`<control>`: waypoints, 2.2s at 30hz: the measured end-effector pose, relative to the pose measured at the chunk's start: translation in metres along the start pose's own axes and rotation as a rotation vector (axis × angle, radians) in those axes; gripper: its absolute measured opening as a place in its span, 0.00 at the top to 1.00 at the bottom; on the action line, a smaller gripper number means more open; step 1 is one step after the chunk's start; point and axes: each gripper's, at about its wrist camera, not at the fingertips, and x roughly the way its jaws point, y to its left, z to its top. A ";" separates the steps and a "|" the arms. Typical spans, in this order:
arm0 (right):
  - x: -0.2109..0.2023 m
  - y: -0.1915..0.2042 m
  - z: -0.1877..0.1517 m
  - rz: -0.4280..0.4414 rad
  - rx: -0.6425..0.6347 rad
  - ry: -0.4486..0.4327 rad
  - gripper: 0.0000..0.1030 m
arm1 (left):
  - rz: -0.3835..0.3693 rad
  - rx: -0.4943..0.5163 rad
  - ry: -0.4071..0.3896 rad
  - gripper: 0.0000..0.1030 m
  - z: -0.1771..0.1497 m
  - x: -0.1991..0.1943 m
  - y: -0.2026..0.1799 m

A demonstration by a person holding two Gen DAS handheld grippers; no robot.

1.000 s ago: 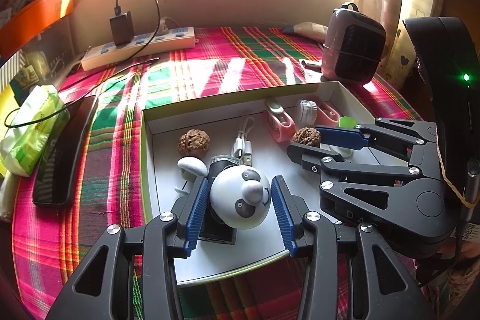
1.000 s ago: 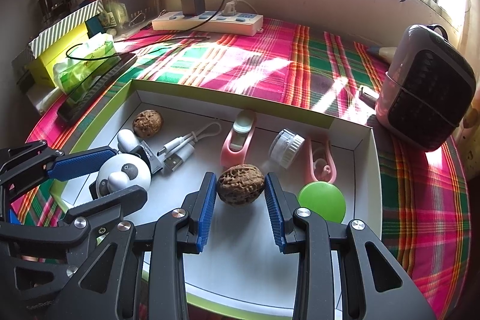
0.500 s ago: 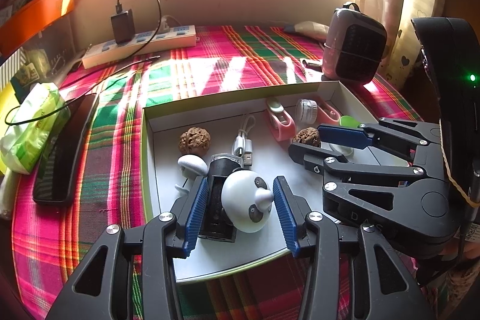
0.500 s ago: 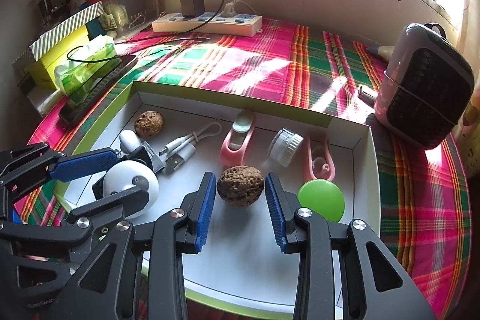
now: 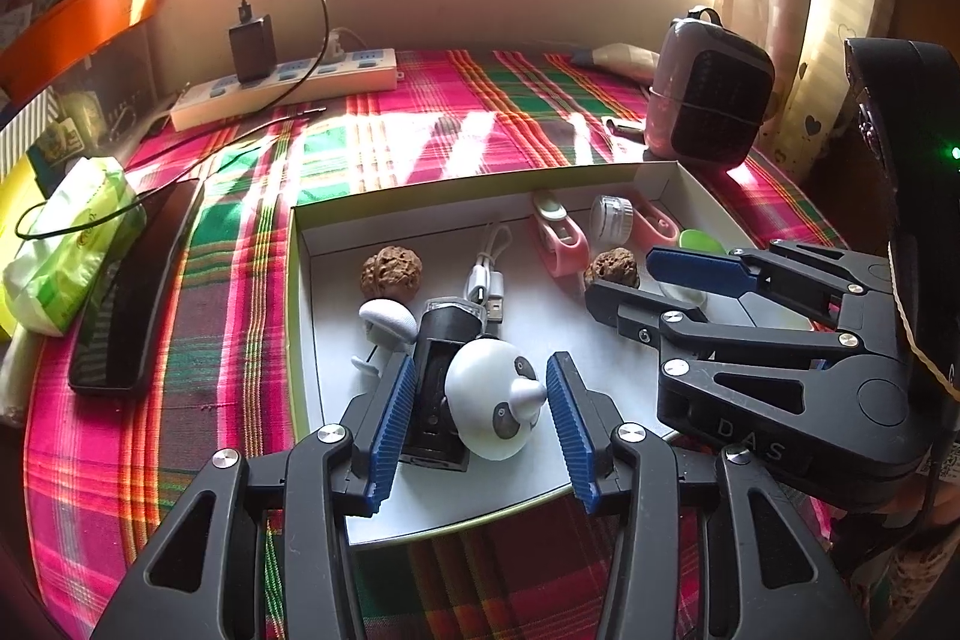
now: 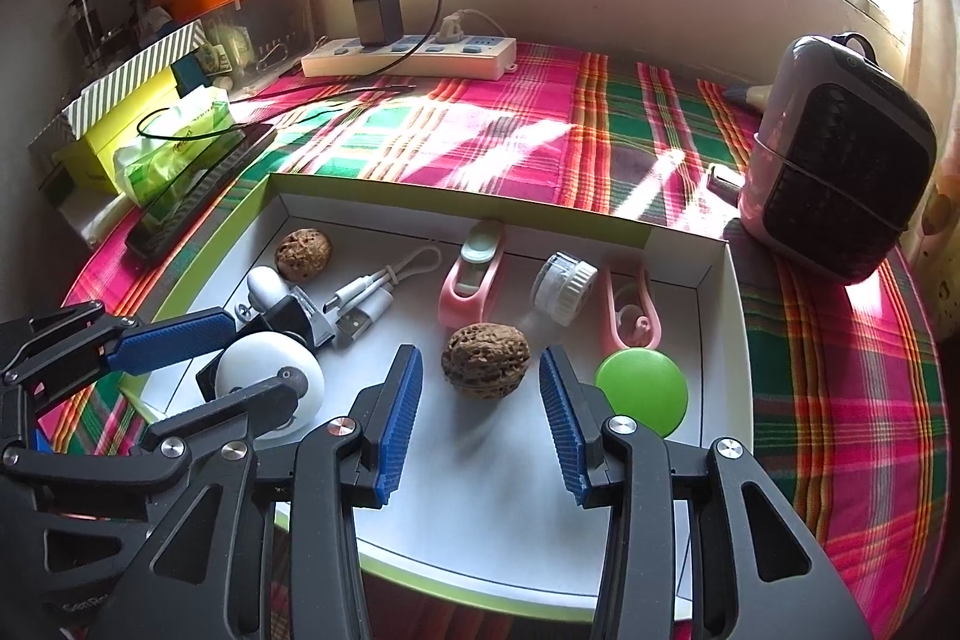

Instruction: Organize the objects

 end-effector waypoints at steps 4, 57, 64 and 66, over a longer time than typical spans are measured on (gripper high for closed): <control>-0.006 -0.002 -0.003 0.001 0.023 -0.010 0.58 | -0.002 -0.002 -0.009 0.57 0.000 -0.005 -0.001; -0.073 0.017 -0.115 -0.081 0.155 0.000 0.57 | 0.132 -0.041 0.011 0.57 -0.093 -0.052 -0.034; -0.074 0.020 -0.119 -0.103 0.127 0.000 0.51 | 0.162 -0.060 0.011 0.57 -0.097 -0.049 -0.038; -0.074 0.021 -0.120 -0.114 0.117 0.002 0.50 | 0.170 -0.055 0.013 0.57 -0.097 -0.049 -0.039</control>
